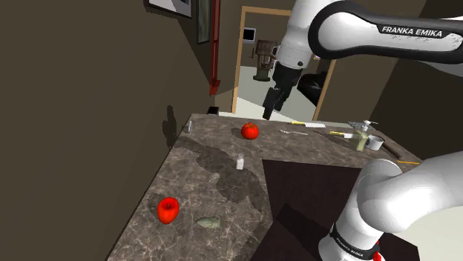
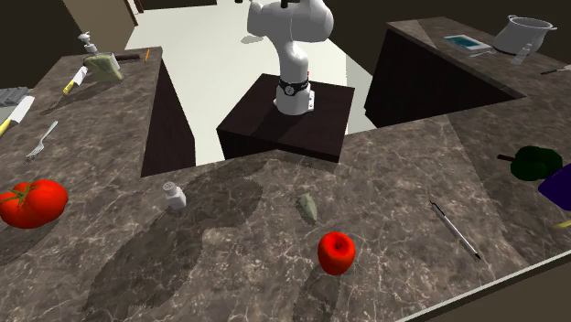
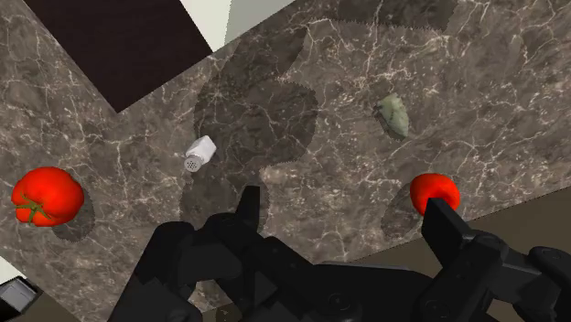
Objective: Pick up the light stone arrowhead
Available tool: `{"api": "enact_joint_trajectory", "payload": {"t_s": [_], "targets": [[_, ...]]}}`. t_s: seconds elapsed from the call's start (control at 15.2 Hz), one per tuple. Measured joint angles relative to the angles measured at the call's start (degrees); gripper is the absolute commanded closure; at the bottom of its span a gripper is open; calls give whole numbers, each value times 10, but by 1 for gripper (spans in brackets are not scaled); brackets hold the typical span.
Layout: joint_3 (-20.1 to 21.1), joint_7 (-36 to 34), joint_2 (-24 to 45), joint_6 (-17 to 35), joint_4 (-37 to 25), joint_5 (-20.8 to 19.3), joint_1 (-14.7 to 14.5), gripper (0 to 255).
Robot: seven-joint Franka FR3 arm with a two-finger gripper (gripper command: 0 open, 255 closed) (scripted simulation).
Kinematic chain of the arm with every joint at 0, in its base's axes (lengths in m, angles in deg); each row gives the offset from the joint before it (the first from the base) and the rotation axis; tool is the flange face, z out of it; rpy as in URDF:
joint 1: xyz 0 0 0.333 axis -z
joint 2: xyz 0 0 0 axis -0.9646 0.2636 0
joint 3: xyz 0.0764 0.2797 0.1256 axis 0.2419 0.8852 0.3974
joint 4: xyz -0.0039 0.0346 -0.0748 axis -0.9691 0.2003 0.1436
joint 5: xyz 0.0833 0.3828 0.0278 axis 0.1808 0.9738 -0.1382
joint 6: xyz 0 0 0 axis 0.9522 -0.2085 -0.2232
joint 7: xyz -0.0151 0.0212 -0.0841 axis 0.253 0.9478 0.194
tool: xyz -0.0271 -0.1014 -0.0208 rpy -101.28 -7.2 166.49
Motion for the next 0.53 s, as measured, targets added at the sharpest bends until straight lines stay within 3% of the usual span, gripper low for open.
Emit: {"api": "enact_joint_trajectory", "payload": {"t_s": [0.26, 0.53], "targets": [[1, 8, 7, 37, 31, 4, -6, 0], [7, 21, 36, 119, 85, 13, -19, 0]]}}
